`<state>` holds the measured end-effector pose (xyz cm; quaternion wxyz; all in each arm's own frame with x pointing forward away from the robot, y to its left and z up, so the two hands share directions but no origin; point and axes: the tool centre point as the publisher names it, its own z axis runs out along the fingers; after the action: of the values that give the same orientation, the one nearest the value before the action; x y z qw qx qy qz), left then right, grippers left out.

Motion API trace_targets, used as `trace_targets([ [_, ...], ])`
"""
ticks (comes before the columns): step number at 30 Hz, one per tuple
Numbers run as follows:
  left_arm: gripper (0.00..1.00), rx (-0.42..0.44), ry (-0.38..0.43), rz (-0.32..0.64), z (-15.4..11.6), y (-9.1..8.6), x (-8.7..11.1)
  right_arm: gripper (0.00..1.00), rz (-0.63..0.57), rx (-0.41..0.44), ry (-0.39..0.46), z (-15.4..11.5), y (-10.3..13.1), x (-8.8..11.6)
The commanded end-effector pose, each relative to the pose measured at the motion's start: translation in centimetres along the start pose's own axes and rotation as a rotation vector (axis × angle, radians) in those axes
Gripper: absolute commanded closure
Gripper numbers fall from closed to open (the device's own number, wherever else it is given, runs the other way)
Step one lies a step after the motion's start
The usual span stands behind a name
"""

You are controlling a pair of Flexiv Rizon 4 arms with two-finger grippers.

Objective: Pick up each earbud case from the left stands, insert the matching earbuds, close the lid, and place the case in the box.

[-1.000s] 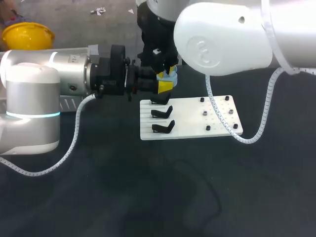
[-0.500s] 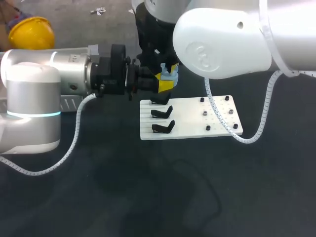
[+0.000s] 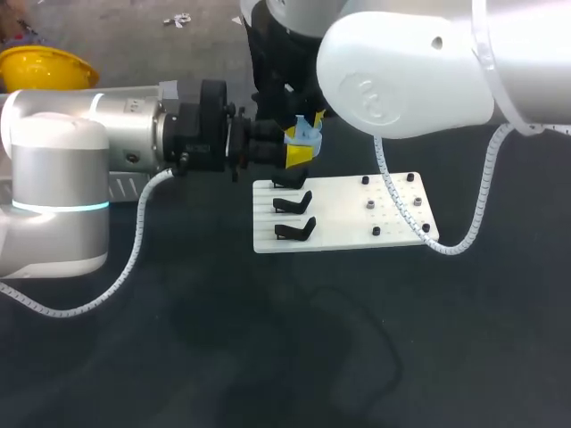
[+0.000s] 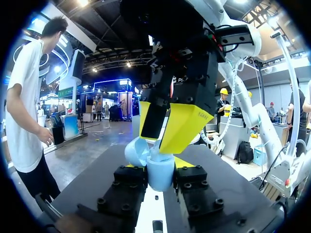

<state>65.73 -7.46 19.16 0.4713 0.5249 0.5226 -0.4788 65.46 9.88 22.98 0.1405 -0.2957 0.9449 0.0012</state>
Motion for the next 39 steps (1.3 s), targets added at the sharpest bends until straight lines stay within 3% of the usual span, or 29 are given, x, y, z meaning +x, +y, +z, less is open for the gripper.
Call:
trace_targets([
  [1,1.0,-0.003,-0.004,0.003,0.0,-0.2,0.0,0.66,0.012,-0.004,-0.012,-1.0,-0.1,0.0],
  [9,1.0,-0.003,-0.004,0.003,0.0,-0.2,0.0,0.61,0.112,-0.024,-0.112,-1.7,-2.0,-2.4],
  [14,1.0,-0.003,-0.004,0.003,0.0,-0.2,0.0,0.6,0.193,-0.02,-0.161,-1.0,-4.1,-4.3],
  [20,1.0,-0.003,-0.004,0.003,0.0,-0.2,0.0,0.63,0.287,-0.03,-0.158,1.2,-6.4,-5.2],
  [27,1.0,-0.003,-0.004,0.003,0.0,-0.2,0.0,0.64,0.327,-0.031,-0.124,3.1,-7.0,-4.7],
  [39,1.0,-0.003,-0.004,0.003,0.0,-0.2,0.0,0.63,0.307,-0.024,-0.077,2.1,-5.5,-1.5],
])
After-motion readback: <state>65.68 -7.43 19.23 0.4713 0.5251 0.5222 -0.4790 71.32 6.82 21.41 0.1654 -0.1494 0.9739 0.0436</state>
